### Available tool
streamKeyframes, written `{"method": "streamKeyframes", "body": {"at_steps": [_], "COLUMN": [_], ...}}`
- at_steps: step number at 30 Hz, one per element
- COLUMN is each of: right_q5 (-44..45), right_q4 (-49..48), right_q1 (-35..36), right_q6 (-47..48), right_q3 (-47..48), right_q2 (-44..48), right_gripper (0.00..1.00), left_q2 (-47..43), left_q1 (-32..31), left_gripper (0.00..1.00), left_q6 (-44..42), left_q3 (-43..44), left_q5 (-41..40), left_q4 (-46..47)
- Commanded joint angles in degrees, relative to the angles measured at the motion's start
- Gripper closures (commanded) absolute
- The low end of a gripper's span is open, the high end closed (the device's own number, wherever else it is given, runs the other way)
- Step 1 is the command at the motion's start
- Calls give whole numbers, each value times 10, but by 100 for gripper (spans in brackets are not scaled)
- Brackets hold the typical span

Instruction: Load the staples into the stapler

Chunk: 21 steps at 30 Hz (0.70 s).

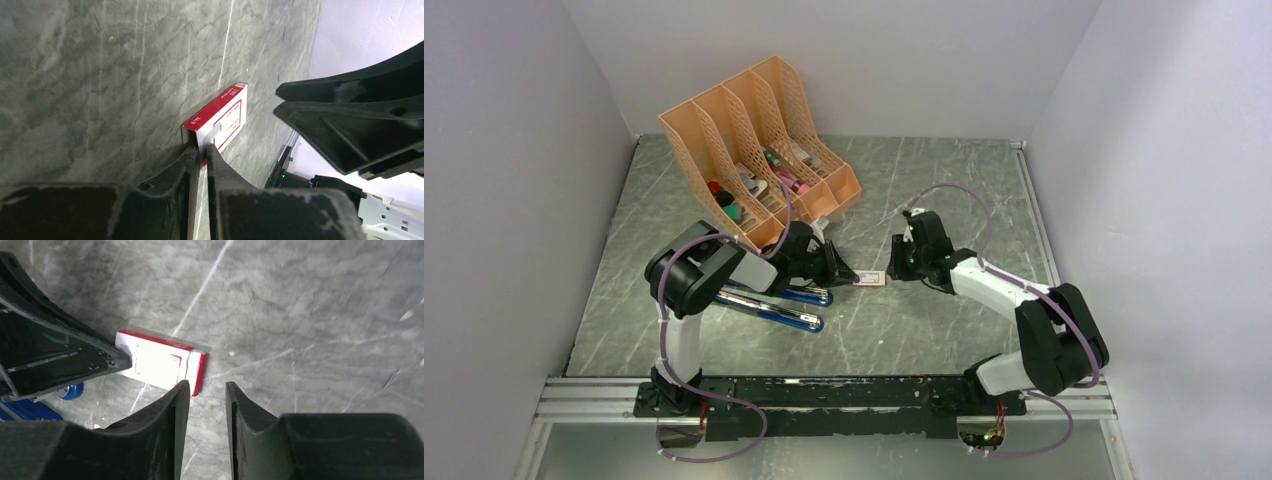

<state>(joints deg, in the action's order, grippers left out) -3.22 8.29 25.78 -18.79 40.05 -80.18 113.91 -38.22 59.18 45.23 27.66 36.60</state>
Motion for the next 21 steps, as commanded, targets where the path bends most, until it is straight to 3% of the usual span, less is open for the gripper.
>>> {"method": "streamKeyframes", "body": {"at_steps": [1, 7, 21], "right_q5": [-20, -64, -72], "right_q4": [-31, -72, -116], "right_q1": [-6, -11, -25], "right_q6": [-57, -72, -97], "right_q3": [-24, -45, -71], "right_q2": [-7, -20, -37], "right_gripper": [65, 66, 72], "left_q2": [-15, -15, -14], "left_q1": [4, 4, 4], "left_gripper": [83, 84, 85], "left_q6": [-12, -14, -15], "left_q3": [-1, -1, 3], "left_q5": [2, 2, 5], "left_q4": [4, 2, 1]}}
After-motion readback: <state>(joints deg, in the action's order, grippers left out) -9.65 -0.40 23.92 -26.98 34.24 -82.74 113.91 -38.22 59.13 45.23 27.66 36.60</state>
